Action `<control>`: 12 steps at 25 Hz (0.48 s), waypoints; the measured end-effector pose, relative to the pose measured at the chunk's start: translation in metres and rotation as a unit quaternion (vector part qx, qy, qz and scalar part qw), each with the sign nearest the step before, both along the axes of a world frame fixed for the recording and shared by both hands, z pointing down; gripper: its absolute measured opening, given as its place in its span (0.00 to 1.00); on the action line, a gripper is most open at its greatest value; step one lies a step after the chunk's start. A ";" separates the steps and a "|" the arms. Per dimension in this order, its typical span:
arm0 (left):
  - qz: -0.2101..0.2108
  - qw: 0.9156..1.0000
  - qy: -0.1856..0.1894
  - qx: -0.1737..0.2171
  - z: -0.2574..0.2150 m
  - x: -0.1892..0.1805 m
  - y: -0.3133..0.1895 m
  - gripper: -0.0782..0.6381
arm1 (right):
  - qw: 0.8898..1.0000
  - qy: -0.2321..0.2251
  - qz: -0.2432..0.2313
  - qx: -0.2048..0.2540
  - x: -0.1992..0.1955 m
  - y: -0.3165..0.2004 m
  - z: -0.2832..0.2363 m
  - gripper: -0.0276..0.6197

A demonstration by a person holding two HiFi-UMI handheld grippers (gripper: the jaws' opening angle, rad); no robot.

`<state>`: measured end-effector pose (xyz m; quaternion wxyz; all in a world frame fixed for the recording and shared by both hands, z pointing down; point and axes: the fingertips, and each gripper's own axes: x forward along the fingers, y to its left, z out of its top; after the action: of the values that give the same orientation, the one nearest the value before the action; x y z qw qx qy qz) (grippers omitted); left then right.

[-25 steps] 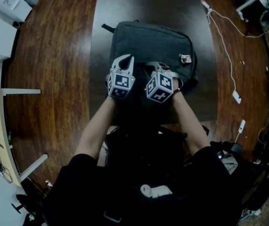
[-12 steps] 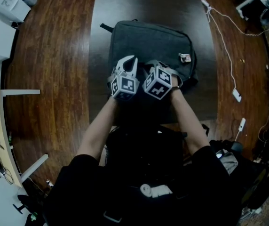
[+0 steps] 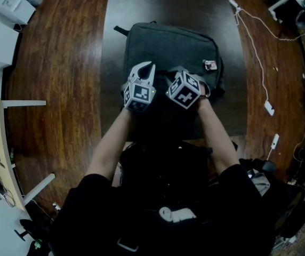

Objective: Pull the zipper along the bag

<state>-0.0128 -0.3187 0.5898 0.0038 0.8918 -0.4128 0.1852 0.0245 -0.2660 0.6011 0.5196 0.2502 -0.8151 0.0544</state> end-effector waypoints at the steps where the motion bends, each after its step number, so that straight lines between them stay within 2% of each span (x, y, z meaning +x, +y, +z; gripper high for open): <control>1: 0.000 1.000 0.002 -0.001 0.000 0.000 0.000 0.10 | 1.000 -0.002 0.002 -0.001 0.002 0.001 0.000 0.06; 12: -0.002 1.000 0.008 -0.005 0.000 -0.002 0.000 0.10 | 1.000 -0.007 0.012 0.005 0.024 0.006 -0.004 0.06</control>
<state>-0.0144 -0.3186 0.5902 0.0120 0.8925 -0.4134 0.1799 0.0487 -0.2598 0.5973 0.5118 0.2621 -0.8161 0.0577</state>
